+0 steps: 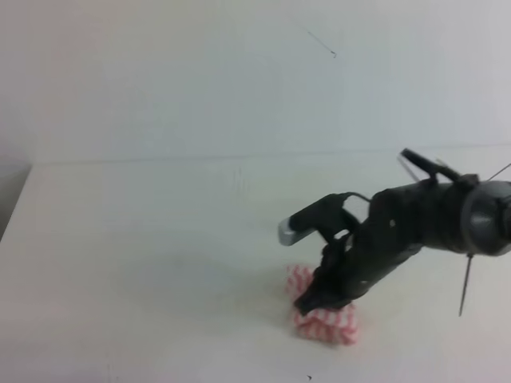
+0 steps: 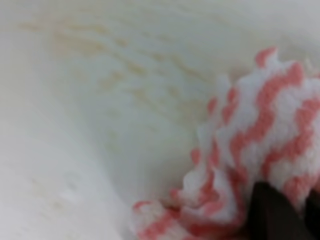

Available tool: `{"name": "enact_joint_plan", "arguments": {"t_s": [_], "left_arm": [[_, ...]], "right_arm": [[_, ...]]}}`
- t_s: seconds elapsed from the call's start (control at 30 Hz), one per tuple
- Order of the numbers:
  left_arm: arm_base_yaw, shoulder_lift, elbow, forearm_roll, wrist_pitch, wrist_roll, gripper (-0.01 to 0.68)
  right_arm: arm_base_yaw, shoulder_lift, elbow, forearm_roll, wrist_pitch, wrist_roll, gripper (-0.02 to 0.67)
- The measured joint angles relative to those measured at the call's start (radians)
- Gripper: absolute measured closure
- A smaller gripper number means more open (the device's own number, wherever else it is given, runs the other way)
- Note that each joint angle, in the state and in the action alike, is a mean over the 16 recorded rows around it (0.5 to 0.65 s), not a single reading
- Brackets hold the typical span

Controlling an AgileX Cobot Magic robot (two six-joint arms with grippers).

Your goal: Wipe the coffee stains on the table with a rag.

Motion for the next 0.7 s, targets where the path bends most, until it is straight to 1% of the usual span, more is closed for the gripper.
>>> {"name": "enact_joint_plan", "arguments": {"t_s": [0.2,0.37,0.53,0.7], "left_arm": [[0.0,0.0,0.005,0.0,-0.001,0.0,0.673],[0.0,-0.002,-0.003,0.0,0.002,0.0,0.673],[0.0,-0.002,0.0,0.0,0.002,0.0,0.673],[0.0,-0.002,-0.005,0.0,0.002,0.0,0.673]], "right_arm": [[0.149,0.025,-0.07,0.066,-0.03,-0.001,0.617],[0.218,0.047,-0.141,0.056,-0.02,0.002,0.617],[0.22,0.058,-0.188,-0.022,0.019,0.027,0.617],[0.16,0.058,-0.202,-0.152,0.082,0.093,0.618]]}}
